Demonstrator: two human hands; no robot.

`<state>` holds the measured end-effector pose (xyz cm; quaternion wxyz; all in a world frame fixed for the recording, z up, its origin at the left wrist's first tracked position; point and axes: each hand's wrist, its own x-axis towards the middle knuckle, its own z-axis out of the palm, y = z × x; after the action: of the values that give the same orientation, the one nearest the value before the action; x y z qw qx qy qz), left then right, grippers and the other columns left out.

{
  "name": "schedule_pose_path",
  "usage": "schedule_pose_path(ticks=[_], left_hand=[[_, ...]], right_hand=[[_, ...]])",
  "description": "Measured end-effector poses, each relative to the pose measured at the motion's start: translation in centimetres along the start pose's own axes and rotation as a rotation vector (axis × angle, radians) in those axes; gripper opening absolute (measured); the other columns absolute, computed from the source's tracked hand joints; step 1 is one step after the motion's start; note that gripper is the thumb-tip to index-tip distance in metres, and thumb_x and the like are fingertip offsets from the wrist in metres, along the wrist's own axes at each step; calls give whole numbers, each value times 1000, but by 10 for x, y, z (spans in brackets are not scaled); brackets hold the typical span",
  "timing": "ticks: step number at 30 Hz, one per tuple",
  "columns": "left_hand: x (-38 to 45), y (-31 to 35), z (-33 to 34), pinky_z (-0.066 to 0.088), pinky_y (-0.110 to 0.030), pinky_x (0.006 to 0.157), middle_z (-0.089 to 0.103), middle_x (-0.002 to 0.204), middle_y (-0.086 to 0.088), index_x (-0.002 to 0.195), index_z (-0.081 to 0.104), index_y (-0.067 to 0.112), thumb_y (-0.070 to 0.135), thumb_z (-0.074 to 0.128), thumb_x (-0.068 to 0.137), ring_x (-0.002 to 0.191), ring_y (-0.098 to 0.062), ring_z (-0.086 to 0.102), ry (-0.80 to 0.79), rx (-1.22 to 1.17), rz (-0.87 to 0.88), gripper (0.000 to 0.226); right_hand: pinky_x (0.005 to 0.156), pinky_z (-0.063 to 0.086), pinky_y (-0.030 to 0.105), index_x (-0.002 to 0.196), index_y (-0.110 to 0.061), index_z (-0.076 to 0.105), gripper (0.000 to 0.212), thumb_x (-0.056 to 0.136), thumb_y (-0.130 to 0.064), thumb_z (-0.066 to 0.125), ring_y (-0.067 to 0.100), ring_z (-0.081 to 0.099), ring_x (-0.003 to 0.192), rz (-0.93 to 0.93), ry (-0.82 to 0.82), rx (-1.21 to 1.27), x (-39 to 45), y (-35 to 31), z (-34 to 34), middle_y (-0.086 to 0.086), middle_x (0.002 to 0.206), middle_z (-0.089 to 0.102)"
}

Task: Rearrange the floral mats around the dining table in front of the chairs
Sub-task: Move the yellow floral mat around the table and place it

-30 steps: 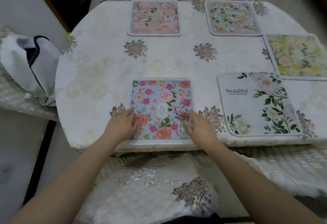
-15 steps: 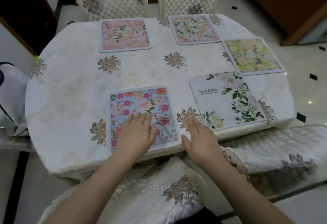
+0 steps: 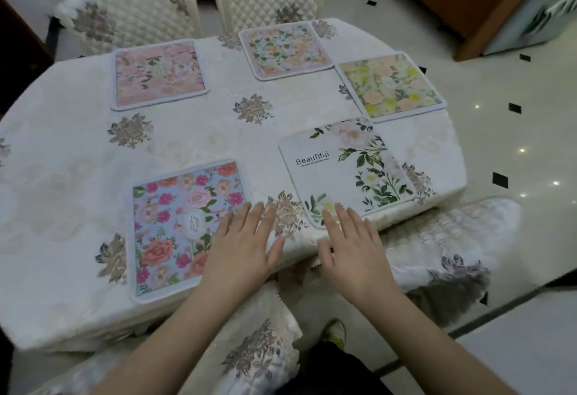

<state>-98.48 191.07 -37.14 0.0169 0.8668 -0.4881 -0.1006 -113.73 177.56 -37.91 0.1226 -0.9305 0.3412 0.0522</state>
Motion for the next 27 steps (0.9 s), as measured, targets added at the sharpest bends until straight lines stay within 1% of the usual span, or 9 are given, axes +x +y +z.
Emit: schedule_pose_path(ticks=[3, 6, 8, 11, 15, 18, 21, 24, 27], left_hand=[[8, 36, -8, 30, -51, 115, 47, 149, -8, 148, 42, 17, 54, 19, 96, 140, -29, 41, 35, 15, 5, 68], [23, 71, -16, 29, -50, 115, 47, 149, -6, 146, 45, 17, 53, 20, 96, 141, -27, 40, 45, 15, -4, 67], [35, 93, -18, 27, -49, 115, 48, 148, -8, 145, 47, 17, 52, 20, 96, 141, -27, 40, 53, 27, 3, 67], [50, 123, -20, 28, -51, 116, 47, 149, -8, 146, 46, 17, 52, 19, 96, 141, -29, 39, 53, 38, 8, 67], [65, 156, -19, 24, -52, 118, 38, 156, -6, 150, 39, 20, 53, 16, 96, 146, -27, 30, 52, 50, 34, 67], [72, 170, -21, 27, -53, 116, 42, 153, -8, 145, 47, 16, 49, 25, 97, 143, -29, 35, 90, 85, 91, 62], [82, 174, -22, 30, -53, 115, 42, 153, -7, 144, 49, 17, 48, 27, 97, 143, -29, 35, 118, 86, 127, 60], [92, 175, -21, 29, -53, 116, 40, 154, -6, 145, 47, 18, 49, 24, 98, 145, -28, 33, 127, 79, 165, 61], [101, 178, -19, 24, -52, 118, 35, 157, -4, 149, 40, 21, 51, 20, 98, 147, -26, 27, 100, 60, 222, 63]], right_hand=[[121, 0, 40, 156, -26, 18, 58, 101, -44, 26, 21, 8, 152, -19, 32, 5, 3, 34, -13, 2, 165, 13], [120, -2, 40, 156, -25, 16, 59, 101, -47, 22, 22, 6, 152, -39, 47, 8, 7, 67, -28, 2, 165, 10], [121, -1, 41, 156, -25, 13, 61, 101, -48, 20, 21, 3, 152, -43, 46, 13, 11, 87, -37, 2, 165, 7], [121, -1, 41, 157, -25, 9, 61, 101, -48, 19, 20, 2, 152, -47, 44, 16, 14, 114, -46, 1, 166, 6], [120, -5, 40, 157, -25, 9, 60, 102, -45, 22, 21, 3, 152, -52, 56, 15, 17, 141, -57, 1, 166, 5], [121, -4, 39, 157, -24, 14, 60, 102, -43, 27, 22, 5, 152, -56, 89, -9, 17, 156, -65, 1, 165, 9], [121, -2, 40, 157, -24, 17, 59, 102, -42, 30, 22, 6, 152, -17, 110, 2, 19, 164, -71, 1, 165, 12], [122, -3, 40, 157, -26, 12, 59, 102, -43, 26, 20, 0, 152, 16, 118, -3, 22, 166, -72, 0, 166, 5], [121, -2, 39, 157, -26, 14, 58, 102, -42, 27, 19, 1, 152, 53, 126, -11, 17, 167, -76, -1, 165, 7]])
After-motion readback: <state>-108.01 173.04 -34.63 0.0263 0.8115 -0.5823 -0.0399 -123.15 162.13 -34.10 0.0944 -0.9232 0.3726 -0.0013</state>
